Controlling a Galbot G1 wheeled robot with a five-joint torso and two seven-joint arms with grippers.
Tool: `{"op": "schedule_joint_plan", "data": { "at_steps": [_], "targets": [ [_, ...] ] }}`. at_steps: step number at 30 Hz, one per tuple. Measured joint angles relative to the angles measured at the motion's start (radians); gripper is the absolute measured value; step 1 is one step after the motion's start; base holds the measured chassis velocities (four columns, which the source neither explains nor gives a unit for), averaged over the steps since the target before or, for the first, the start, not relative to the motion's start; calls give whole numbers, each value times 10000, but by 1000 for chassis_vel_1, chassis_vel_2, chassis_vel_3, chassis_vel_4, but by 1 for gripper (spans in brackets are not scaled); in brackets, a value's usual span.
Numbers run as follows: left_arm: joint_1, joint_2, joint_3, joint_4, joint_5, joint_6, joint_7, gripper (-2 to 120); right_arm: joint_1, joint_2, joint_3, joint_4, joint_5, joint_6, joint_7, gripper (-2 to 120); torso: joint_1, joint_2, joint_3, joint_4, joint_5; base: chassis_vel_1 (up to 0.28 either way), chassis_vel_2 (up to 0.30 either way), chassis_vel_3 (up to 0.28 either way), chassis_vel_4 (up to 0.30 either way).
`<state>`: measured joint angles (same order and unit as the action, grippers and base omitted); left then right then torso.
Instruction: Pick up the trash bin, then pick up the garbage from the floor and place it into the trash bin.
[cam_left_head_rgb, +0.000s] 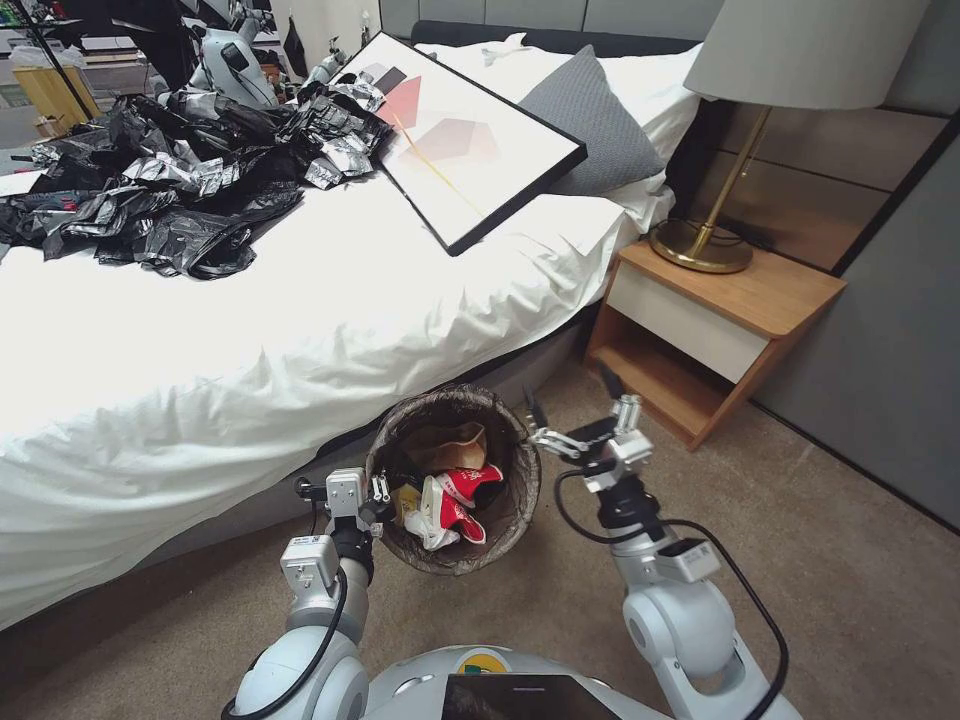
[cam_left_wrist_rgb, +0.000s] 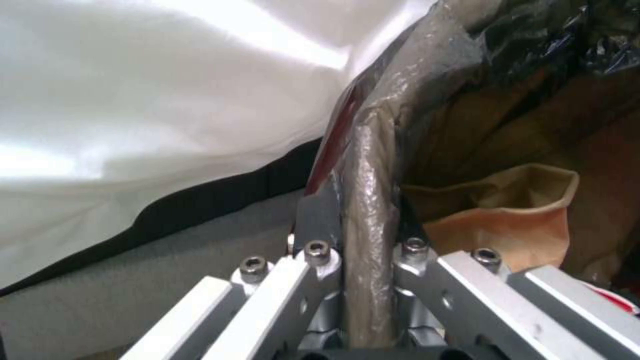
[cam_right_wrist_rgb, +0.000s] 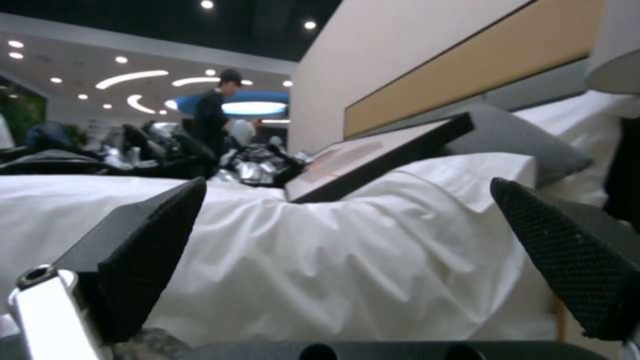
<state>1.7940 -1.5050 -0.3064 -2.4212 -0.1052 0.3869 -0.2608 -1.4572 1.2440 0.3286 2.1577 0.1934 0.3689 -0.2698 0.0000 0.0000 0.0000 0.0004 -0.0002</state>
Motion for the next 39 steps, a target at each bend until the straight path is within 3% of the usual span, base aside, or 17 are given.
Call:
{"op": "schedule_joint_plan", "data": {
  "at_steps": [2, 5, 8, 24, 39],
  "targets": [
    [0, 0, 0, 0, 0, 0, -1, 2, 0, 0, 0, 0, 0, 0, 0, 100, 0, 0, 0, 0, 0, 0, 0, 0, 0],
    [0, 0, 1, -1, 0, 0, 0, 2, -927, 576, 424, 397, -559, 329, 1408, 100, 0, 0, 0, -7, 2, 0, 0, 0, 0],
    [0, 0, 0, 0, 0, 0, -1, 2, -1378, 891, 761, 491, -727, 483, 1940, 100, 0, 0, 0, -5, 1, 0, 0, 0, 0],
    [0, 0, 0, 0, 0, 0, 0, 2, -2200, 1459, 1863, 426, -873, 1365, 1988, 100, 0, 0, 0, -3, 2, 0, 0, 0, 0],
    [0, 0, 0, -1, 0, 0, 0, 2, -1633, 1252, 2280, 121, -438, 932, 1955, 100, 0, 0, 0, -3, 2, 67, 56, 76, 69]
  ]
}}
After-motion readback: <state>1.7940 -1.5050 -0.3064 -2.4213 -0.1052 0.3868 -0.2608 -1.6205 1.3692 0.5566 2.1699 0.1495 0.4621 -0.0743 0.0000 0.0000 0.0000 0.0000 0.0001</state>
